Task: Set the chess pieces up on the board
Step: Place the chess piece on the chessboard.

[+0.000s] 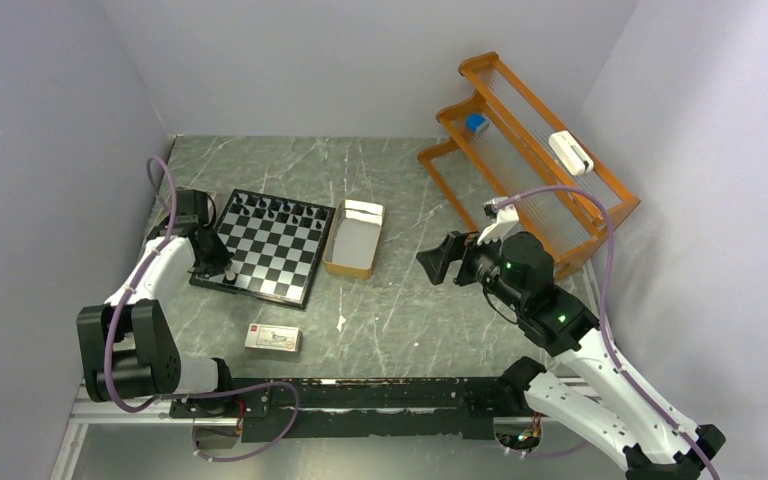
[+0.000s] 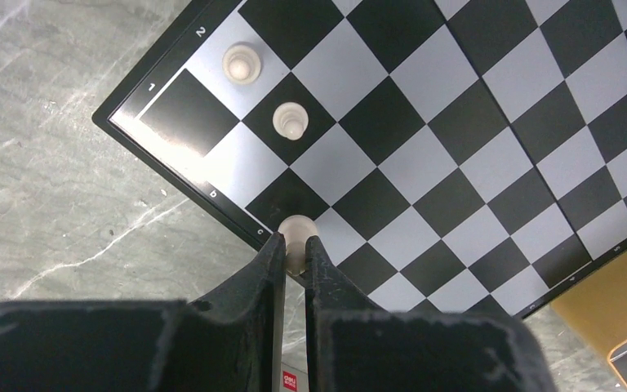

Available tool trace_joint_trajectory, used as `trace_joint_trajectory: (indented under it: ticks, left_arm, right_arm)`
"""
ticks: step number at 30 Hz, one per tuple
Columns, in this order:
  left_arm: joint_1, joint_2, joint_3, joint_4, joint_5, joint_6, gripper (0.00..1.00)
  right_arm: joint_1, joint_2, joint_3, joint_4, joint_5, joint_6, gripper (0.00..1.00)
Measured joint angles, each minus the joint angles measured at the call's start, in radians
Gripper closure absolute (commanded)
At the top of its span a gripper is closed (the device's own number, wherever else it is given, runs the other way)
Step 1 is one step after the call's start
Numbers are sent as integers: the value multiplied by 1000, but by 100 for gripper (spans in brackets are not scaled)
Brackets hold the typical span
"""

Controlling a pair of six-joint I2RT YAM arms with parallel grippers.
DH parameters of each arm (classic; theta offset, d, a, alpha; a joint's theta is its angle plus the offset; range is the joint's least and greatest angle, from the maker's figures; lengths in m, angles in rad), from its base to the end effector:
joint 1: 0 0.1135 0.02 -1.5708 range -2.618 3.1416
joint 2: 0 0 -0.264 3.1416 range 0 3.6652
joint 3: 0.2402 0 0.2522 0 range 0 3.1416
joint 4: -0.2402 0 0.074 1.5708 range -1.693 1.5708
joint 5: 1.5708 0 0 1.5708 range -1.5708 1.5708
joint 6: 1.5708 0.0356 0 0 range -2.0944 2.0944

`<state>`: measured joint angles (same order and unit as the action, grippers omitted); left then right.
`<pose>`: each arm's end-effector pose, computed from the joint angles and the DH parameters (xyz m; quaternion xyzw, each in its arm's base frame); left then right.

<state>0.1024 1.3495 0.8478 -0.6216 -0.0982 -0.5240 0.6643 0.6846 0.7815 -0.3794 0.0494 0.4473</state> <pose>0.2513 0.0293 0.2072 -0.3104 0.9232 0.0004 0.2267 0.1260 0.0965 0.3333 -0.0718 0.7963 0.3000 0.5204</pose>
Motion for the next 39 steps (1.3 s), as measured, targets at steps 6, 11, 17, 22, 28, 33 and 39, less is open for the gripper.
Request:
trace_joint_trajectory:
  ticks: [6,11,17,22,28,33,39]
  left_arm:
    - [-7,3,-12,33,-12,0,89]
    - [-30,12,-16,41,-33,0,87]
    - [-48,18,-16,42,-62,0,87]
    - [-63,18,-16,42,-89,0,87]
    - [-72,31,-16,42,-102,0,87]
    - [-73,34,-16,42,-109,0,86]
    - [-74,48,-16,42,-117,-1,85]
  right_arm:
    - [0,-5,-8,-2,4,0,5]
    - [0,-5,-8,-7,10,-1,5]
    - [0,-6,-8,-8,10,0,5]
    - [0,-15,-8,-13,11,0,5]
    - [0,-25,-8,-16,11,-1,5]
    - [0,-30,-8,-26,14,-1,5]
    - [0,-37,-8,-33,18,-2,5]
